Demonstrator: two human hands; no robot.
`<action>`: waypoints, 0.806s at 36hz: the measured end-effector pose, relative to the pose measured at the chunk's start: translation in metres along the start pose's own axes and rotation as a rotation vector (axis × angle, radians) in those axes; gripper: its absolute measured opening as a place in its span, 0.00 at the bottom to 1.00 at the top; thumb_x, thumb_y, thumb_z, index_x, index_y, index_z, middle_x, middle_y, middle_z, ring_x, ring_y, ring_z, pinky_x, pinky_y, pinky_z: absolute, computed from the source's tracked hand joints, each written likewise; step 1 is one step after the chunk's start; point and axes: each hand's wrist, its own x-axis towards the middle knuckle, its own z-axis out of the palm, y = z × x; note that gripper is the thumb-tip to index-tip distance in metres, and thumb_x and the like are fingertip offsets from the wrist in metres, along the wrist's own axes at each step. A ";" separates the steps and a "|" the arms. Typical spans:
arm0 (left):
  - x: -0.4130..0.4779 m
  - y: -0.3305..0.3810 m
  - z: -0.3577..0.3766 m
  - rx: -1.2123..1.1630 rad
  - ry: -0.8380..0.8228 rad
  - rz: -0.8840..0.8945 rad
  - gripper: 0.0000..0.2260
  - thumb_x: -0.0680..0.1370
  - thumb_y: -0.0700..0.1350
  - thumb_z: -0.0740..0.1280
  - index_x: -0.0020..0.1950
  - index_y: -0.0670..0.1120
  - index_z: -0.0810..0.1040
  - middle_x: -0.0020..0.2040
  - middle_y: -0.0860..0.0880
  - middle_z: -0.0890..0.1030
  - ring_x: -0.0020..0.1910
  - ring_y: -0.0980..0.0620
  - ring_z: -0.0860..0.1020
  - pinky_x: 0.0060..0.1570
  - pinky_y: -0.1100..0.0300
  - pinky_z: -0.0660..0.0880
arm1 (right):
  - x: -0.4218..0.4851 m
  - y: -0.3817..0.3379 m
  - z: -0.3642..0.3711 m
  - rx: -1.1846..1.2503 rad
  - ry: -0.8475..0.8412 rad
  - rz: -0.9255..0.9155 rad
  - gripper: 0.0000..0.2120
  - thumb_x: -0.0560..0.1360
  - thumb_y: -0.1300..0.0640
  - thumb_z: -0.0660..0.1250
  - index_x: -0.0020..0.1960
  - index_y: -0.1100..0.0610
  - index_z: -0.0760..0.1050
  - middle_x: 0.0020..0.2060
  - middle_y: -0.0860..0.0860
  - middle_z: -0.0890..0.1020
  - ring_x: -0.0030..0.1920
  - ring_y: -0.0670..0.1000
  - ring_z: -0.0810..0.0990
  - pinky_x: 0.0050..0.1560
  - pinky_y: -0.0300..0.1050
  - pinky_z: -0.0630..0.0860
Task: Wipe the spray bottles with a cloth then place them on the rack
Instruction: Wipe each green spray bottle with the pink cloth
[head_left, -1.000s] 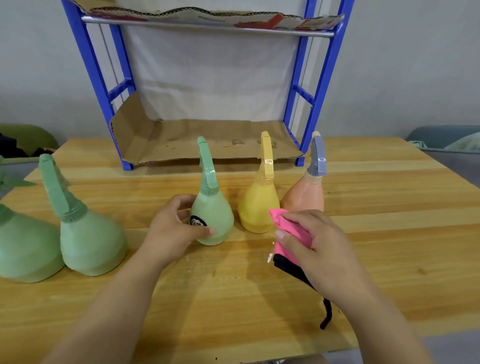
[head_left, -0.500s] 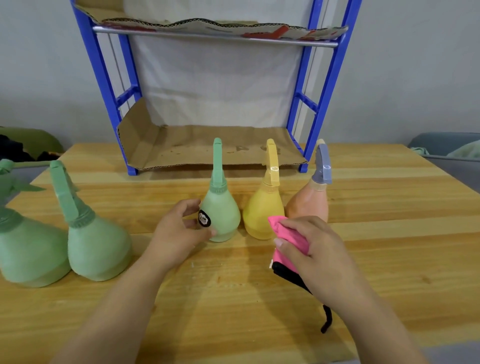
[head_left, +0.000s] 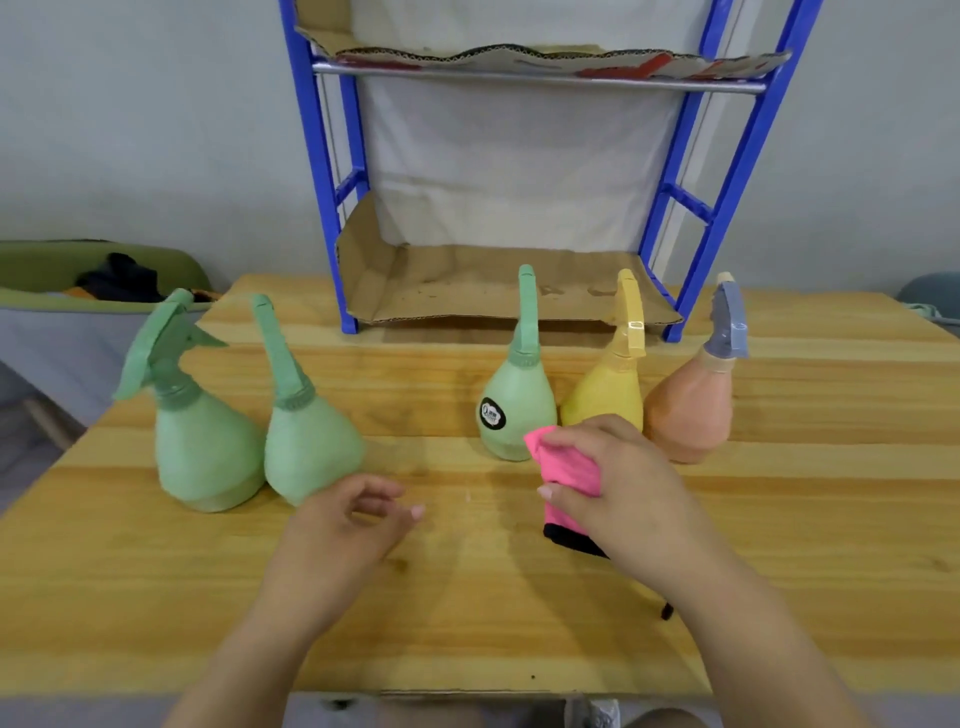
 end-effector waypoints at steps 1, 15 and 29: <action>0.000 -0.003 -0.005 -0.022 0.049 0.008 0.07 0.69 0.50 0.75 0.44 0.54 0.80 0.39 0.54 0.82 0.40 0.52 0.81 0.44 0.51 0.78 | 0.002 -0.004 0.003 -0.014 -0.006 -0.015 0.21 0.72 0.52 0.73 0.62 0.41 0.74 0.54 0.40 0.71 0.53 0.43 0.73 0.52 0.33 0.65; 0.024 0.006 -0.052 -0.082 0.451 0.217 0.23 0.72 0.49 0.73 0.65 0.54 0.70 0.58 0.57 0.72 0.47 0.61 0.74 0.37 0.64 0.70 | 0.019 -0.047 0.025 0.059 0.033 -0.095 0.22 0.70 0.42 0.70 0.62 0.45 0.75 0.55 0.39 0.71 0.55 0.42 0.72 0.57 0.37 0.68; 0.028 0.026 -0.046 -0.101 0.451 0.216 0.12 0.75 0.44 0.70 0.55 0.57 0.76 0.31 0.53 0.65 0.31 0.53 0.64 0.29 0.62 0.60 | 0.016 -0.047 0.018 0.134 0.113 -0.086 0.13 0.77 0.47 0.64 0.61 0.43 0.75 0.56 0.39 0.72 0.57 0.38 0.70 0.54 0.22 0.63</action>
